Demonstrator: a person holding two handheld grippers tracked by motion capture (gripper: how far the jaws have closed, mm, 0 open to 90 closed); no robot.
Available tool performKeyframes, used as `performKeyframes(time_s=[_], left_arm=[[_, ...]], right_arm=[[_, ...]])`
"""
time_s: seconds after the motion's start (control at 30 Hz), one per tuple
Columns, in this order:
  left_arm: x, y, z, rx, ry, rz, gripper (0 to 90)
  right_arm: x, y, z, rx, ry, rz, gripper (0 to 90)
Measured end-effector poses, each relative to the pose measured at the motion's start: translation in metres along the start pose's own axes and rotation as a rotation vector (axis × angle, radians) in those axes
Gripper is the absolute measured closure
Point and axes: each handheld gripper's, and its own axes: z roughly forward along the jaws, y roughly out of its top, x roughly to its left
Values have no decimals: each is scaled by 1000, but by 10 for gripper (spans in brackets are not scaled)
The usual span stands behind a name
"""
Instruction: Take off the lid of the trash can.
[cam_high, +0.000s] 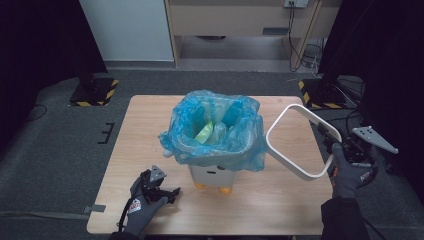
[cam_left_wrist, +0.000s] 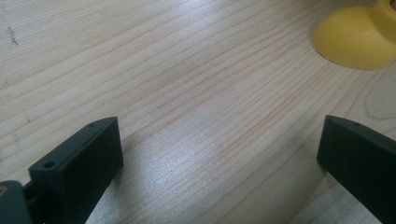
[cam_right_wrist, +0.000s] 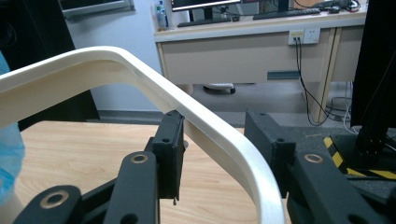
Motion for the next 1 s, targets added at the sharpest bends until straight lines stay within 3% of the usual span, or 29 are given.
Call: performKeyframes(time_s=[0.47,1.0], left_arm=[[0,0,0,0,0,-1,0],[-1,0,0,-3,-1,-4,0]], right_arm=[[-5,-19,5,36,-43,-15,588],[-9,-49,15,137,-82,-33,586]])
